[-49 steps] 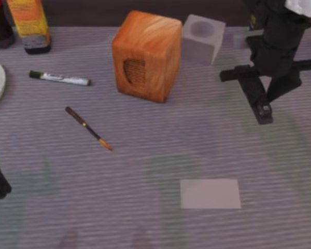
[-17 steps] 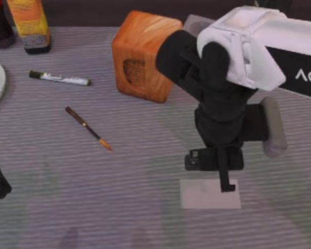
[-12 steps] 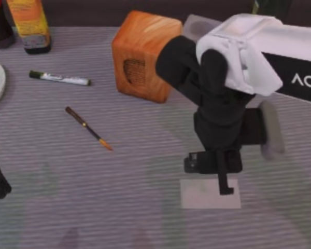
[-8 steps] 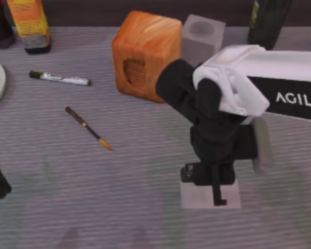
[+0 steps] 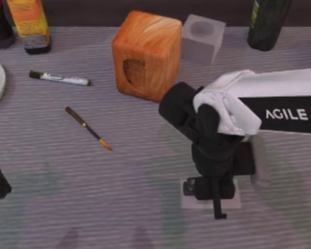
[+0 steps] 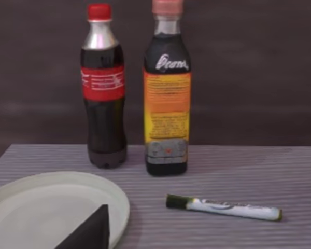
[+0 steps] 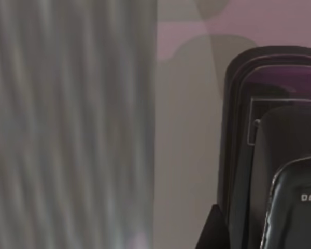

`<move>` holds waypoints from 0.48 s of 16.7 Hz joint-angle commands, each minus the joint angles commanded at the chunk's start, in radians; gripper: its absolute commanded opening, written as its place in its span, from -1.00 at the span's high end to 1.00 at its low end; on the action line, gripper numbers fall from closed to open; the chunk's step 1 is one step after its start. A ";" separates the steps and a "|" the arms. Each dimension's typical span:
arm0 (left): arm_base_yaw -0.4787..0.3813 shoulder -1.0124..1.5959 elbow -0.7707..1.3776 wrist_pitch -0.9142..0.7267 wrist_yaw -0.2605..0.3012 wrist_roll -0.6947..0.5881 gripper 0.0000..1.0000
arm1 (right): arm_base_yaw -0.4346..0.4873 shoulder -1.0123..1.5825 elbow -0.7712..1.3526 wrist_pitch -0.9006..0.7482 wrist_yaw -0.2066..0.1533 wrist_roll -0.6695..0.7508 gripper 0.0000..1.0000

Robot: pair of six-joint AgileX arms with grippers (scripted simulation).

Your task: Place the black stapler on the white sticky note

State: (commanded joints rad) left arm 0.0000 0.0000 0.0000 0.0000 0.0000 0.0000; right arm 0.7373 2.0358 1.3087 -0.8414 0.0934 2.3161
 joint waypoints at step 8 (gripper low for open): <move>0.000 0.000 0.000 0.000 0.000 0.000 -1.00 | 0.000 0.000 0.000 0.000 0.000 0.000 -0.21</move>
State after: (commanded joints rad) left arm 0.0000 0.0000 0.0000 0.0000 0.0000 0.0000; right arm 0.7373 2.0358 1.3087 -0.8414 0.0934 2.3161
